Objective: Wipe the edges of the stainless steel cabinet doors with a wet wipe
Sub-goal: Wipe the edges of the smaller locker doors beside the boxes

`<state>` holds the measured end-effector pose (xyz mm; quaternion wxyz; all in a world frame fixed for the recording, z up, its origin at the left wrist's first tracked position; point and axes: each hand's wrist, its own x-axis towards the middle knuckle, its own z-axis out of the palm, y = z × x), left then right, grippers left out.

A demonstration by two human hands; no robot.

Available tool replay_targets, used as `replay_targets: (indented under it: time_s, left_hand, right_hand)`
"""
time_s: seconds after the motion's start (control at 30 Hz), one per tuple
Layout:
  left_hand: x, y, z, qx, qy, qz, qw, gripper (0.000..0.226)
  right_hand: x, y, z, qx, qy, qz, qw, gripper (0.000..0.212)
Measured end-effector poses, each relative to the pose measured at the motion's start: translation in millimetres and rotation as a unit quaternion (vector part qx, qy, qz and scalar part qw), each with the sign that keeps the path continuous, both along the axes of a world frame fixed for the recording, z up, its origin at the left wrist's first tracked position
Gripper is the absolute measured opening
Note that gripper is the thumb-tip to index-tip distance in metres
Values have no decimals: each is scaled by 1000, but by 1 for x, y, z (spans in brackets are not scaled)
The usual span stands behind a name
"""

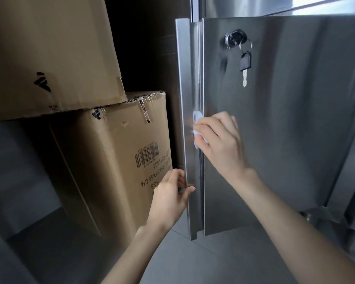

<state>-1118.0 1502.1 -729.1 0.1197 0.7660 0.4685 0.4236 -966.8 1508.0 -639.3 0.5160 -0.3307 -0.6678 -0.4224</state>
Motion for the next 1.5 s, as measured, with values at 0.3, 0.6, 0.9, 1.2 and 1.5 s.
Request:
replay_targets:
  time_s: [0.3,0.6,0.9,1.2,1.5]
  left_hand:
    - [-1,1,-3,5,-3,-10,1000,27]
    - [0,6,-4,3,-22,-3,1000,29]
    - [1,9,-8,15,-25,-8,1000,24]
    - [-8,13,-34,-92,-25,-62,994,27]
    - [-33,10,-9,-270,-90,-254,924,31]
  right_hand:
    - [-3,3,9,2,36,59,998,13]
    - [-2,4,47,4,6,47,999,12]
    - [10,-11,-57,-128,-75,48,988,10]
    - [4,-13,-49,-76,117,103,985,3]
    - [4,-27,-62,-83,175,142,971,4]
